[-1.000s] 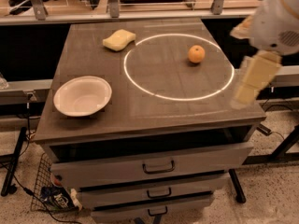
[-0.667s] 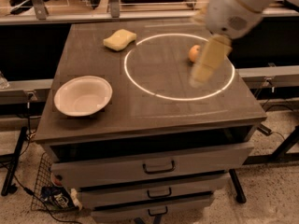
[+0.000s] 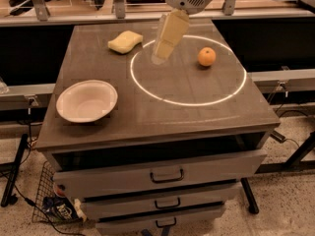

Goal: Move sponge near orange

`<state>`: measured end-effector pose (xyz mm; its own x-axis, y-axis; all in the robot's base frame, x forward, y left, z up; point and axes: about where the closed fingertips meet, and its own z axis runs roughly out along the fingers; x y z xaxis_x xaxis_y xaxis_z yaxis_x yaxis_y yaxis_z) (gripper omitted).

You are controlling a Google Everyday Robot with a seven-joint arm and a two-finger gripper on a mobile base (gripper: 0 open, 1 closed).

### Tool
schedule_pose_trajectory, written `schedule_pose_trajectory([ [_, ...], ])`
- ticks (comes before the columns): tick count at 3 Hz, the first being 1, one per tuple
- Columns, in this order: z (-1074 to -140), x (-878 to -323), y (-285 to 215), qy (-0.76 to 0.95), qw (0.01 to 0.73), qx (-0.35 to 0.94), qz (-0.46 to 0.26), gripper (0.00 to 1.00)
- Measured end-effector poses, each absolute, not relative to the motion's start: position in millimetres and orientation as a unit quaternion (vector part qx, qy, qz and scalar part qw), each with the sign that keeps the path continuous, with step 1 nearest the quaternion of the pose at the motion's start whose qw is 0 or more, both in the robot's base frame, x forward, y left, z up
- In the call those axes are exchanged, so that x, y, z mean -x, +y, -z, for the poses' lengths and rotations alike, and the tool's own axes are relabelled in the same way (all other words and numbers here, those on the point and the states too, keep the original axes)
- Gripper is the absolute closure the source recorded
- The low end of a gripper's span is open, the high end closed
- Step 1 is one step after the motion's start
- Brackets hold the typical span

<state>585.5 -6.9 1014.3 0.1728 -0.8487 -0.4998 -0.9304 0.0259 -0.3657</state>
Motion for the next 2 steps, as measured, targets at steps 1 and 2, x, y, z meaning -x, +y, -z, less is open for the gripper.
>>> schedule_pose_trajectory([
  [1, -1004.5, -603.0, -2.8, 0.655, 0.339, 0.673, -0.059, 0.00],
  [2, -984.5, -665.6, 18.1, 0.659, 0.369, 0.654, -0.053, 0.00],
])
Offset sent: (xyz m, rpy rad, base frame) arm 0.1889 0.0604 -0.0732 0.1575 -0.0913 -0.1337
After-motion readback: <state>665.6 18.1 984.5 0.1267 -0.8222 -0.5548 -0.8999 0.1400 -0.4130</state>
